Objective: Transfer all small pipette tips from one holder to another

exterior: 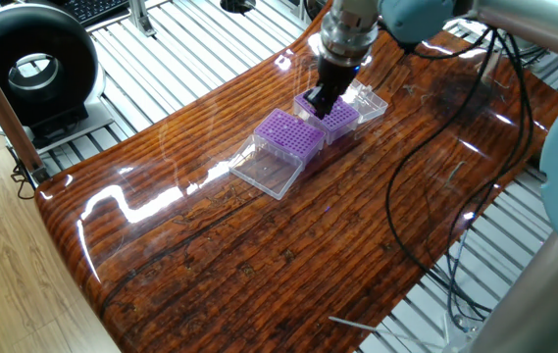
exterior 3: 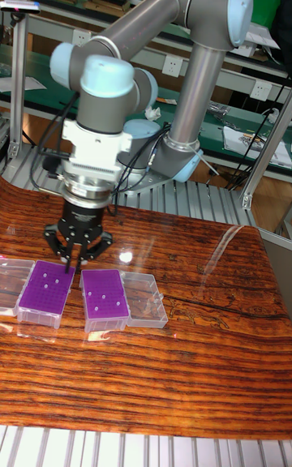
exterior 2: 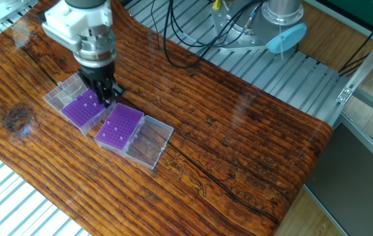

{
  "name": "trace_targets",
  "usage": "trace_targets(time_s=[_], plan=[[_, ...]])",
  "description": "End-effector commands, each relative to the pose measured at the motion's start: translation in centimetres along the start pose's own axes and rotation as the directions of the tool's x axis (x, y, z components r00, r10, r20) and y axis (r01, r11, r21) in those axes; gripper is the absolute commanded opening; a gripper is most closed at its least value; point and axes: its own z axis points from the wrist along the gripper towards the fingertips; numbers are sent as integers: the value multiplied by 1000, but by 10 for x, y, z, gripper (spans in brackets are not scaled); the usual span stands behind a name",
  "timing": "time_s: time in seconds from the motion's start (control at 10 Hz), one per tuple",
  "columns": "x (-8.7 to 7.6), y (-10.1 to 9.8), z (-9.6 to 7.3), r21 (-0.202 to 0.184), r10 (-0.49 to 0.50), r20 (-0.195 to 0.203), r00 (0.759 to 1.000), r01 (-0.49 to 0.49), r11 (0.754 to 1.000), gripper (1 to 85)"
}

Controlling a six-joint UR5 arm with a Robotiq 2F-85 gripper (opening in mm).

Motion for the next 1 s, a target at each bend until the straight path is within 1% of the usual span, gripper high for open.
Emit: trace_targets(time_s=[0.0,0.2,0.4,0.6,0.9], plan=[[-9,14,5,-9,-9,6,1000,9,1000,227],[-10,21,3,-12,-6,5,1000,6,1000,227],[-14,19,5,-9,-14,7,1000,14,1000,227],[-19,22,5,-22,-29,15,999,29,999,230],[-24,26,9,-25,-37,22,999,37,999,237]])
